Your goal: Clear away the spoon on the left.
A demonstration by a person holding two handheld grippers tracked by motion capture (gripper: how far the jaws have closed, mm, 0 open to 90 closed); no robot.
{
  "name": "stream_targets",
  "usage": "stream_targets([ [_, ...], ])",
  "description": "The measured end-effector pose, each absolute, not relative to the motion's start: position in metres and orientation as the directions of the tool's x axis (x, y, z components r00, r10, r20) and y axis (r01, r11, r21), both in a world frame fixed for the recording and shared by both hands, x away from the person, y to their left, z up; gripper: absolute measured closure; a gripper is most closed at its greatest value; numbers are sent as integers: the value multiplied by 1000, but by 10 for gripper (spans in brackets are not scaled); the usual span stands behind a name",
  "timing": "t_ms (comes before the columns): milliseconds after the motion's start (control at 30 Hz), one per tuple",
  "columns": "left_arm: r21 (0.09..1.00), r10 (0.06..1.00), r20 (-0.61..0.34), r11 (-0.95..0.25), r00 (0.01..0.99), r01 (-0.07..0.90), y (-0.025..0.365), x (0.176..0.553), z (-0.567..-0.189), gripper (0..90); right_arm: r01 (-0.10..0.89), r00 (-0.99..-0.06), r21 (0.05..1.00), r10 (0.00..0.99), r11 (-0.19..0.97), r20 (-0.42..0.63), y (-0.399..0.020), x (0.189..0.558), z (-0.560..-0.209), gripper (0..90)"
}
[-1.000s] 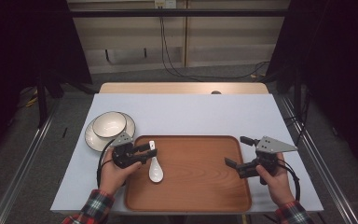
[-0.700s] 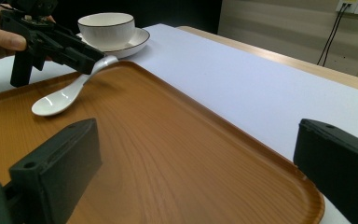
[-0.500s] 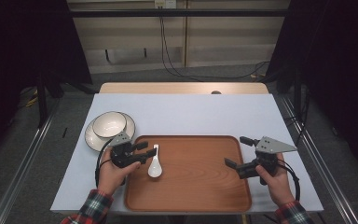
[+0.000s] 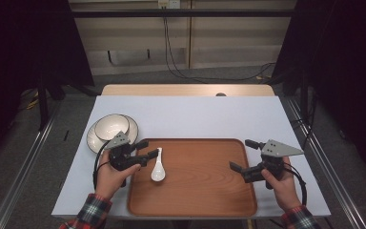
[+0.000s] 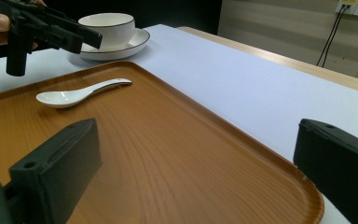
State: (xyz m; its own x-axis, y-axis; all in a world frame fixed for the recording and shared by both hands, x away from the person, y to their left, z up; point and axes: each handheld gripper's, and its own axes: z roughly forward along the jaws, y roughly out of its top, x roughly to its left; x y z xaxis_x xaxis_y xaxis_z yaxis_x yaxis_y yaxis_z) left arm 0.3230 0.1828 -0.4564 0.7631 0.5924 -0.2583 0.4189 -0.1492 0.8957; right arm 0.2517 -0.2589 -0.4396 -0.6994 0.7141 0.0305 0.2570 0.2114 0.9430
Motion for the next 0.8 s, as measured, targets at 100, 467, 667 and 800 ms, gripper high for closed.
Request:
stream_targets([
  [100, 900, 603, -248, -147, 758, 411, 184, 322, -452, 349, 256, -699, 943, 714, 212, 29, -259, 252, -440, 2],
  [467, 914, 585, -252, -119, 771, 389, 192, 323, -444, 275, 260, -699, 942, 715, 213, 31, -258, 252, -440, 2],
  [667, 917, 578, -255, -109, 775, 384, 196, 323, -441, 254, 259, -701, 942, 712, 215, 30, -258, 252, -440, 2],
  [800, 920, 576, -258, -98, 776, 379, 199, 323, -438, 236, 259, -702, 941, 712, 215, 31, -258, 252, -440, 2],
])
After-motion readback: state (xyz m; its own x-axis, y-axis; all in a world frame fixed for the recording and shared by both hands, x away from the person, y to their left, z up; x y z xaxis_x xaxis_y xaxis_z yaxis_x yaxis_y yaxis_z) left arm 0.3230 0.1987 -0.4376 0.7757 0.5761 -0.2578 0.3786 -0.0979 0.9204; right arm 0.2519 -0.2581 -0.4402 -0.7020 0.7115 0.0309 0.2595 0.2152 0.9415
